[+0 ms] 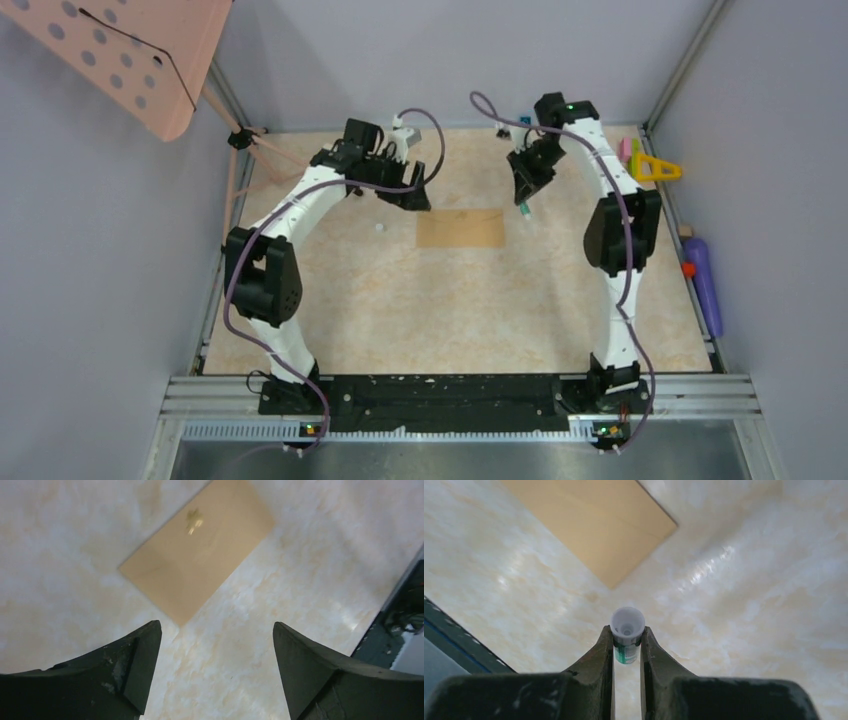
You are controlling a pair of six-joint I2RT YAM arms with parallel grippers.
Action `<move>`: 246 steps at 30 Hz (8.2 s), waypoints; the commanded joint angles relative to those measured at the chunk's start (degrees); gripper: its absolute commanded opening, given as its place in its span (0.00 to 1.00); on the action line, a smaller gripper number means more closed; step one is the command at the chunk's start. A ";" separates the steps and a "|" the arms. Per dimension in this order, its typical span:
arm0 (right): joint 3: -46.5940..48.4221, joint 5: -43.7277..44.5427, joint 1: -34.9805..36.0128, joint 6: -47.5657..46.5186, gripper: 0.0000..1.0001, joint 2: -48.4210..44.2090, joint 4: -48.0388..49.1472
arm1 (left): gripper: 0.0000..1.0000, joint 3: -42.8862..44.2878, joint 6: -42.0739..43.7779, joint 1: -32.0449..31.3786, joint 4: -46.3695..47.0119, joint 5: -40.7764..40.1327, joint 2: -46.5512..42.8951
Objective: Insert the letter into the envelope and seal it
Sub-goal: Screw the solid glue.
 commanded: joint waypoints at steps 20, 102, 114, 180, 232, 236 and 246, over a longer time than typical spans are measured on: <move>-73.69 -42.55 -4.39 85.26 0.00 -50.49 131.28 | 0.99 -6.43 -39.21 -8.12 53.15 32.12 -5.42; -60.36 -46.13 1.14 41.95 0.44 -40.33 56.90 | 0.17 4.20 24.81 -19.53 -9.28 12.91 0.82; -61.47 -44.24 2.63 41.00 0.47 -40.32 56.83 | 0.16 4.18 24.41 -19.57 -8.85 12.89 1.31; -61.77 -49.12 2.32 38.43 0.00 -41.17 58.54 | 0.39 9.69 18.74 -13.58 -12.21 36.52 7.46; -67.33 -51.86 -2.35 19.68 0.74 -54.08 53.54 | 0.13 6.02 14.67 -14.66 -6.06 30.08 1.56; -65.22 -56.12 -6.57 31.62 0.67 -46.29 53.46 | 0.13 4.84 16.69 -15.36 -5.57 24.20 -1.01; -62.87 -61.41 -6.74 41.84 0.56 -34.26 52.47 | 0.13 3.83 21.69 -21.14 -6.26 7.86 -1.05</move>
